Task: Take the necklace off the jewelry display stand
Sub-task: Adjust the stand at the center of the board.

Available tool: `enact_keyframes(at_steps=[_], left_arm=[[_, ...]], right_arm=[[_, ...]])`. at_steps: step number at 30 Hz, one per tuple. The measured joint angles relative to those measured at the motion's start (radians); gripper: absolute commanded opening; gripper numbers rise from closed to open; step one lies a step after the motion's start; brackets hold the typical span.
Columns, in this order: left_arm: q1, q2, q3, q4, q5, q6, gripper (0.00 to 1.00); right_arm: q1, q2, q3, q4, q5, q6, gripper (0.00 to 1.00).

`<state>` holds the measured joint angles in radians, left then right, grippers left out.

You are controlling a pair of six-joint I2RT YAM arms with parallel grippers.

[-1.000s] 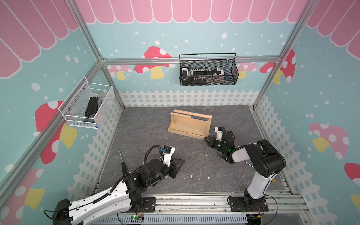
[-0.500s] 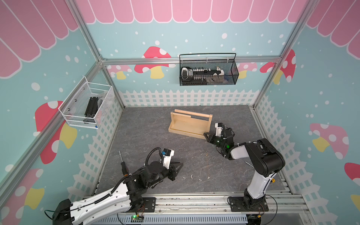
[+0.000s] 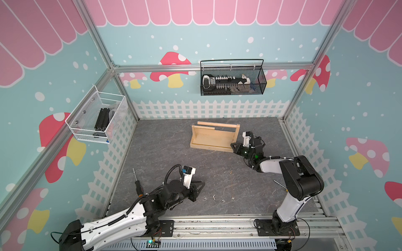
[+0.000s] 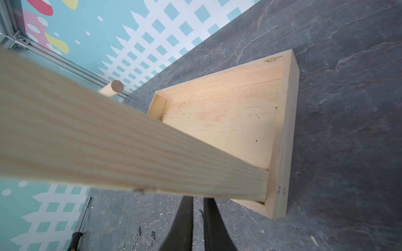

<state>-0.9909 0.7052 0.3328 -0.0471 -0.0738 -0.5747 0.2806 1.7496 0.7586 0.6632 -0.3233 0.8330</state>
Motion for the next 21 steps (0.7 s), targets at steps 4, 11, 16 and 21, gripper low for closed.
enact_keyframes(at_steps=[4,11,16,21], left_arm=[[0.000,0.003,-0.002,0.001,0.000,-0.001,0.26],[0.000,0.029,-0.001,-0.001,0.000,0.003,0.26],[0.000,0.040,-0.001,-0.001,0.000,0.003,0.26],[0.000,0.071,0.014,-0.001,0.000,0.003,0.26]], right_arm=[[-0.012,-0.030,0.018,-0.065,0.023,-0.033,0.13],[-0.024,-0.042,0.095,-0.175,0.046,-0.108,0.13],[-0.032,-0.061,0.104,-0.218,0.056,-0.138,0.13],[-0.039,-0.117,0.103,-0.267,0.093,-0.172,0.13]])
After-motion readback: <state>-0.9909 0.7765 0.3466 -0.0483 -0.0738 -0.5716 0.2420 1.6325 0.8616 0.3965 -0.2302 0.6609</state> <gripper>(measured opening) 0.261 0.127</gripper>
